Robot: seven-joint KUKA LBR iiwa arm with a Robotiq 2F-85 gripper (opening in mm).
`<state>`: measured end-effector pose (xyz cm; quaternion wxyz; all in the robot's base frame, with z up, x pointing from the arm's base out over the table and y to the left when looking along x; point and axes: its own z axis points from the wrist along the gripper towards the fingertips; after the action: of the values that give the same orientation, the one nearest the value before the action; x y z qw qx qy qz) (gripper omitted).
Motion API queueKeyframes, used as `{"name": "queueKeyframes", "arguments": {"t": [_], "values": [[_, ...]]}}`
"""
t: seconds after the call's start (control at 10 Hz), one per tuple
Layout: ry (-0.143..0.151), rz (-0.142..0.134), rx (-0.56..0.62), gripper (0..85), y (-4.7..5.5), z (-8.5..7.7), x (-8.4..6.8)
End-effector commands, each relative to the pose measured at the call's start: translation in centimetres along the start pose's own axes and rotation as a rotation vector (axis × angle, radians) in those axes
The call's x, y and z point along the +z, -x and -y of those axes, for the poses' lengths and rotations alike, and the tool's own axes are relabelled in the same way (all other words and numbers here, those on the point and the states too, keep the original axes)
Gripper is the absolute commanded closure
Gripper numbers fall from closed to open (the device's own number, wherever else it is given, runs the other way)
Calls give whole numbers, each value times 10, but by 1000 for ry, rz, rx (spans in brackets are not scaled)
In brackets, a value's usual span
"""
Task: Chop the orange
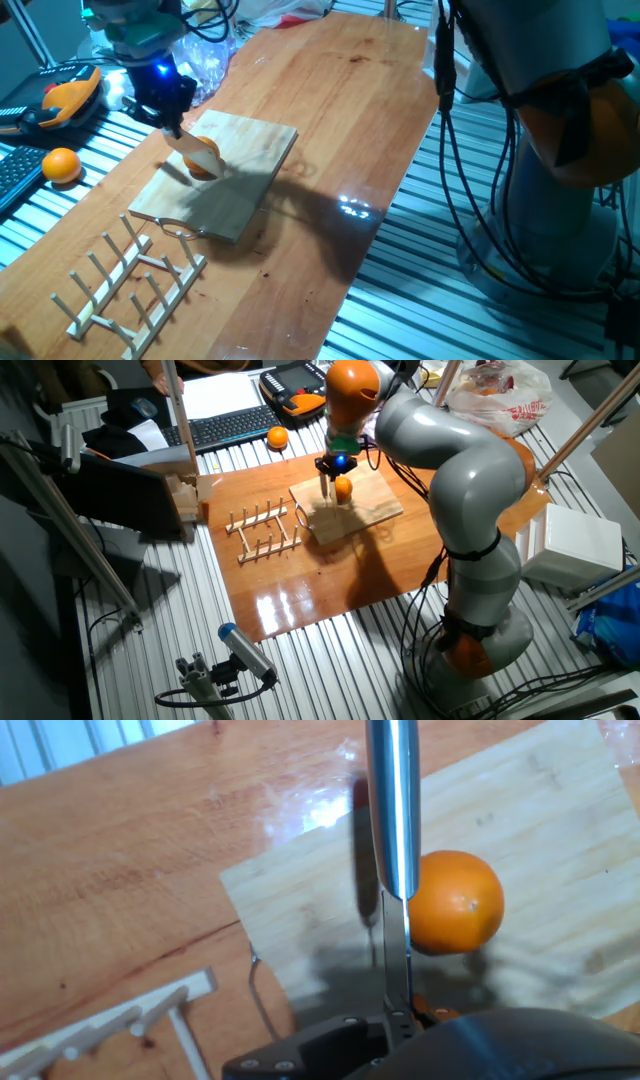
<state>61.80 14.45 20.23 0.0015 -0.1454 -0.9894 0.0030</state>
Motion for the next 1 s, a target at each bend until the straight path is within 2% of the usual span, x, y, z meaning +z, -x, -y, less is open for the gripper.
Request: {"name": "queueKeyframes", "arguments": {"t": [0.0, 0.1, 0.3, 0.6, 0.7, 0.8, 0.9], "values": [[-11, 4, -1, 850, 0, -3, -1], [1, -10, -6, 850, 0, -3, -1], [-2, -20, 5, 850, 0, -4, -1], [-23, -17, 97, 850, 0, -4, -1], [-7, -21, 152, 850, 0, -4, -1], [-11, -6, 162, 850, 0, -4, -1], [-33, 9, 143, 850, 0, -4, -1]]}}
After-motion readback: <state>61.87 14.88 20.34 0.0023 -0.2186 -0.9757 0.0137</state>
